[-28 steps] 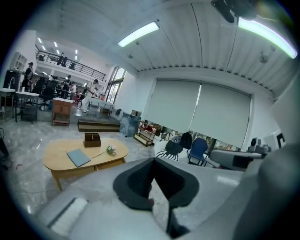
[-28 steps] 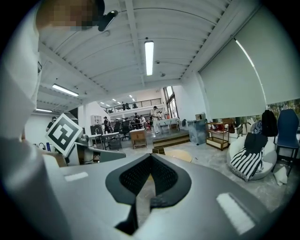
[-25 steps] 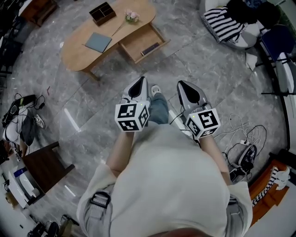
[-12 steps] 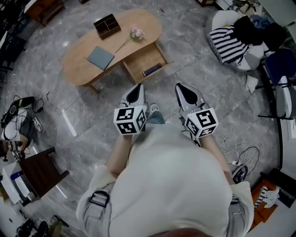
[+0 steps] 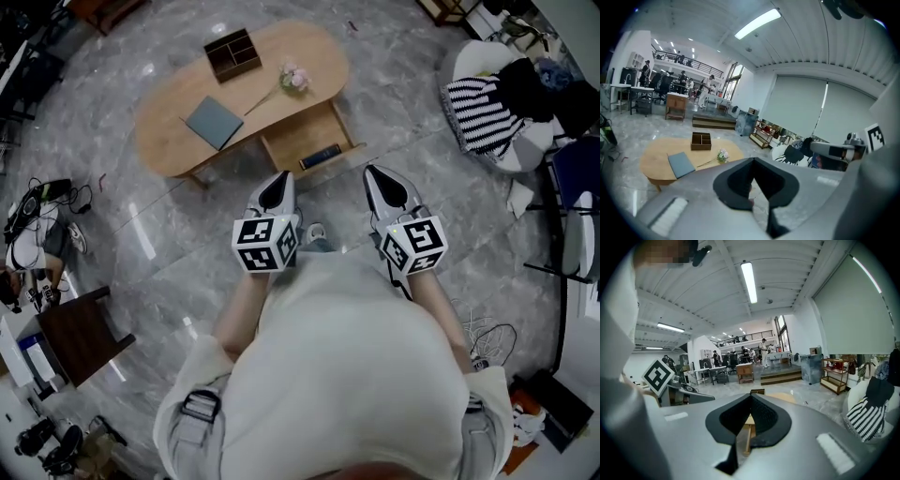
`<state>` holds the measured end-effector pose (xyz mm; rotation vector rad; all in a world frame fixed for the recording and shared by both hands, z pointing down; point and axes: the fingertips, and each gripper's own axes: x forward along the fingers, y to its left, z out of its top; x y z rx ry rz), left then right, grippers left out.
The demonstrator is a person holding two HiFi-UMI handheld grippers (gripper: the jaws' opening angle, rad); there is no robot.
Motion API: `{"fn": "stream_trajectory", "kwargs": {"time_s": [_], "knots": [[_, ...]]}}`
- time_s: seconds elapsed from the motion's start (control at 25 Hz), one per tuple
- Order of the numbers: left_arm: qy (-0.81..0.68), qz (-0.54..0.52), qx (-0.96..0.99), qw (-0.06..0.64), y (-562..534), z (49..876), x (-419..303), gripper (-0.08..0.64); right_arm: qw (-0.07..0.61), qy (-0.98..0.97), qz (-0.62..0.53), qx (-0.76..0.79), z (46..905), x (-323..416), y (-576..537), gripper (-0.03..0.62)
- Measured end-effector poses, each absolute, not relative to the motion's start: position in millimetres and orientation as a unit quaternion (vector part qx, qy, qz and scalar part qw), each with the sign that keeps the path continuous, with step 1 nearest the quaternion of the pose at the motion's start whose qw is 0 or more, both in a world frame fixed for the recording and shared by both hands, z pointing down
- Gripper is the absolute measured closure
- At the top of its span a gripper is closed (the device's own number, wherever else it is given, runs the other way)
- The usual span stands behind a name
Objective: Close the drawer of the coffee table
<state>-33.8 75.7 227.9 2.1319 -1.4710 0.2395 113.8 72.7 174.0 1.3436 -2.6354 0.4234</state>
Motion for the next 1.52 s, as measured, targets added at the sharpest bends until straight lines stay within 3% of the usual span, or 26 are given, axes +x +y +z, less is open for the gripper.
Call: {"fn": "stream_trajectory", "kwargs": {"time_s": [0.92, 1.16, 1.52], "knots": [[-0.622, 0.088, 0.686, 0.366, 41, 342, -82, 0.563, 0.178, -0.892, 0.214, 0.356, 288, 109, -34, 0.594], [-0.621, 0.12, 0.667, 0.394, 35, 403, -86, 0.563, 0.197, -0.879, 0.252, 0.354, 353, 114, -62, 0.594], [-0.622, 0.161, 0.638, 0.425, 20, 523, -91, 0.56, 0.277, -0.855, 0.28, 0.339, 479, 138, -88, 0.586]]}}
